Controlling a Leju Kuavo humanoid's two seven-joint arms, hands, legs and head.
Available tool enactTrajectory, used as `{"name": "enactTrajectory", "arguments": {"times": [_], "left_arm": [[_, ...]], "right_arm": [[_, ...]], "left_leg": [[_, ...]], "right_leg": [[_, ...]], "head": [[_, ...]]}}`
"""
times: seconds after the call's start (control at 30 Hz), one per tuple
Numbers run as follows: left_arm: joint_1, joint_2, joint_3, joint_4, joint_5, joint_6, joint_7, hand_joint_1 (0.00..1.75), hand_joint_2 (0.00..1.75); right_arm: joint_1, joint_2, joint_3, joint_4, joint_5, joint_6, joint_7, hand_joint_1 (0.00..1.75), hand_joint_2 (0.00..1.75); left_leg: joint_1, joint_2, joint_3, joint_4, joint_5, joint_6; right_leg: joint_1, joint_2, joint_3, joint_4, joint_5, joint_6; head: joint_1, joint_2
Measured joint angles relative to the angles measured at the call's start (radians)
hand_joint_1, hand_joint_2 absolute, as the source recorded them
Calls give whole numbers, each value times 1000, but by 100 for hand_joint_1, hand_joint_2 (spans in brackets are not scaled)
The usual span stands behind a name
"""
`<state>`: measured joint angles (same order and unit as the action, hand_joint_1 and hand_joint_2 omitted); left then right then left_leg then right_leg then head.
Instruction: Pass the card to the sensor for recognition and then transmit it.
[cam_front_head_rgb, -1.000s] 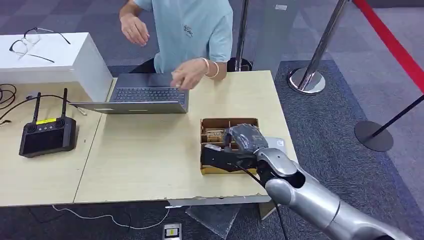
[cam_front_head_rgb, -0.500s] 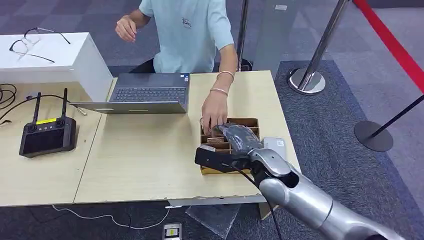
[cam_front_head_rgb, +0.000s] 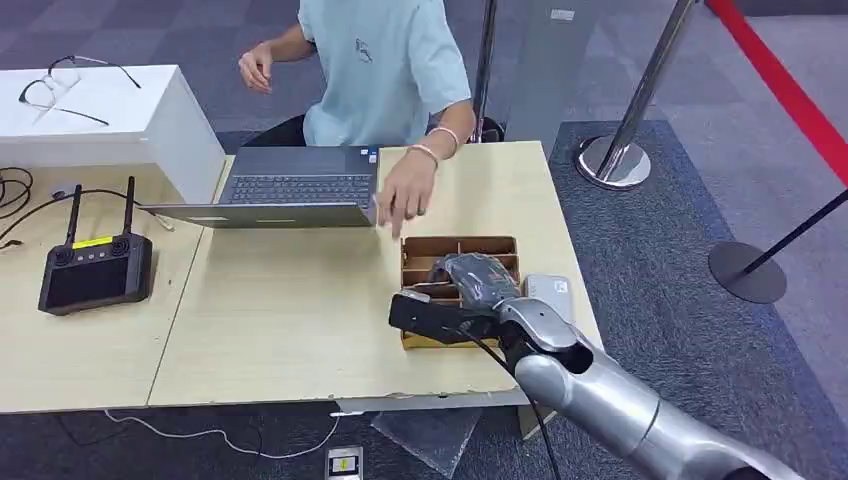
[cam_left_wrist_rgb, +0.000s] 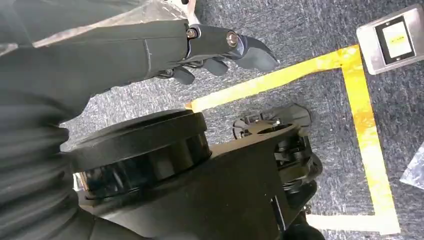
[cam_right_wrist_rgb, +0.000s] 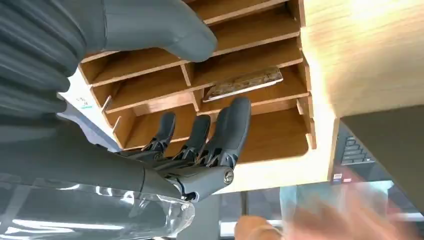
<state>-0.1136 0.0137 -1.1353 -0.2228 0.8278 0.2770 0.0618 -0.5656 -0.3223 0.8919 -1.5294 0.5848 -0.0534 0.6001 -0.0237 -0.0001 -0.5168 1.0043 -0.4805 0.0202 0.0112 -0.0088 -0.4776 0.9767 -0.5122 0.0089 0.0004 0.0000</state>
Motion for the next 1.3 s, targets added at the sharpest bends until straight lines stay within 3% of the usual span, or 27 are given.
{"name": "enactTrajectory", "arguments": {"times": [0.07, 0.13, 0.6, 0.63, 0.7, 0.73, 0.87, 1.03, 1.3], "left_arm": [[0, 0, 0, 0, 0, 0, -1, 0, 175], [0, 0, 0, 0, 0, 0, -2, 0, 175], [0, 0, 0, 0, 1, 2, -2, 0, 175], [0, 0, 0, 0, 1, 2, -1, 0, 175], [0, 0, 0, 0, 1, 2, 1, 0, 175], [0, 0, 0, 0, 1, 2, 1, 0, 175], [0, 0, 0, 0, 0, 2, 1, 0, 175], [0, 0, 0, 0, 0, 2, 2, 0, 175], [0, 0, 0, 0, 0, -2, 13, 0, 175]], "right_arm": [[0, 2, 0, 5, -1, -4, -2, 70, 175], [0, 3, 0, 10, -1, -6, -5, 80, 175], [0, 18, 0, 39, -22, -42, -23, 72, 175], [0, 20, 0, 42, -24, -47, -26, 61, 175], [0, 25, 0, 47, -30, -52, -29, 66, 175], [0, 28, 0, 48, -32, -54, -31, 80, 175], [-1, 40, -1, 63, -40, -72, -45, 87, 175], [-7, 52, -1, 79, -42, -76, -50, 68, 175], [-18, 63, -1, 108, -47, -78, -50, 66, 175]], "left_leg": [[0, 0, 0, 0, 0, 0], [0, 0, 0, 0, 0, 0], [0, 0, 0, 0, 0, 0], [0, 0, 0, 0, 0, 0], [0, 0, 0, 0, 0, 0], [0, 0, 0, 0, 0, 0], [0, 0, 0, 0, 0, 0], [0, 0, 0, 0, 0, 0], [0, 0, 0, 0, 0, 0]], "right_leg": [[0, 0, 0, 0, 0, 0], [0, 0, 0, 0, 0, 0], [0, 0, 0, 0, 0, 0], [0, 0, 0, 0, 0, 0], [0, 0, 0, 0, 0, 0], [0, 0, 0, 0, 0, 0], [0, 0, 0, 0, 0, 0], [0, 0, 0, 0, 0, 0], [0, 0, 0, 0, 0, 0]], "head": [[0, 0], [0, 0], [0, 0], [0, 0], [0, 0], [0, 0], [0, 0], [0, 0], [0, 0]]}}
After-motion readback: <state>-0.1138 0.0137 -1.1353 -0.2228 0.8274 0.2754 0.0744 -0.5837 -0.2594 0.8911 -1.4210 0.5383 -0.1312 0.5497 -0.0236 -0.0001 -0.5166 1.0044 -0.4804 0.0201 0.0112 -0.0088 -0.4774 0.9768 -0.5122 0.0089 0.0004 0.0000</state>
